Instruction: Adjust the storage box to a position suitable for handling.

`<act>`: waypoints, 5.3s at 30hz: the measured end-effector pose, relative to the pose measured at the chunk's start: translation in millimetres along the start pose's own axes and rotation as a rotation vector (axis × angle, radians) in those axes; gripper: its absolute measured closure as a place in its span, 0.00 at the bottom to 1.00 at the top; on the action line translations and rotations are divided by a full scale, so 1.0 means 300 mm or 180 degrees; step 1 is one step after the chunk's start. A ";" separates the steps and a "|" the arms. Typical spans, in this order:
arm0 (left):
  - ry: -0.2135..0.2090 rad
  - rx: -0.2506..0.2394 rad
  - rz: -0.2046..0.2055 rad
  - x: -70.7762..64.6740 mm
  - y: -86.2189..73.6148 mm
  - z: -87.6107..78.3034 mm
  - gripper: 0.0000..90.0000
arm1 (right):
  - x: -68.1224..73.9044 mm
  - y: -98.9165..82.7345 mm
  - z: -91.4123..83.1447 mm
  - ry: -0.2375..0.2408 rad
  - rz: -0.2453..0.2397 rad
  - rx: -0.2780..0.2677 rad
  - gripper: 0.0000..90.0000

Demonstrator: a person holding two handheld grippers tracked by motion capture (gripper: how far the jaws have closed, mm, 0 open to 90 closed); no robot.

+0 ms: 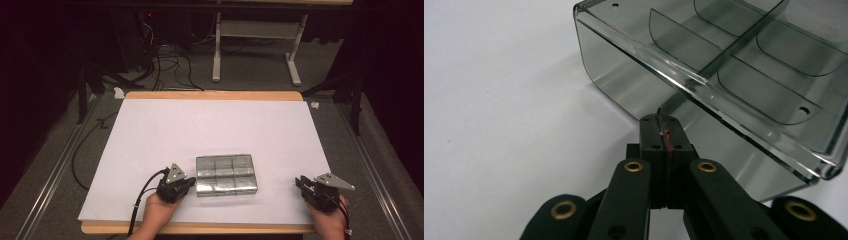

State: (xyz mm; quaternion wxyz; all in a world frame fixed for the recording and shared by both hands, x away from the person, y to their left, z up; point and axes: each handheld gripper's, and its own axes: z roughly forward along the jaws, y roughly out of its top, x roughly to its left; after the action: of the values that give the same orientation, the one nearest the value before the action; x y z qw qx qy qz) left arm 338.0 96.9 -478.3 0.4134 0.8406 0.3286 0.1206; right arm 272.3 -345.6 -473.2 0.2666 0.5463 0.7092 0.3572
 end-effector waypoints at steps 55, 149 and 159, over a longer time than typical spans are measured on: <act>0.0298 -0.0037 0.0078 0.074 -0.016 -0.044 0.81 | 0.110 0.134 0.170 0.0358 -0.0284 0.0157 1.00; -0.0619 -0.0436 0.0108 -0.166 0.007 0.010 0.77 | 0.180 -0.011 -0.053 0.0611 -0.0391 -0.0070 1.00; -0.0615 -0.0454 0.0030 -0.169 0.010 0.021 0.80 | 0.179 -0.010 -0.048 0.0618 -0.0419 -0.0063 1.00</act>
State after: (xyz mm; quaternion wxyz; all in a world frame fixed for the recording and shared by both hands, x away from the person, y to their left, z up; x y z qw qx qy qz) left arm 303.9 58.7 -476.4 0.5014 0.8182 0.2739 0.0640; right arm 245.3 -297.4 -466.2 0.2250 0.4586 0.7624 0.3972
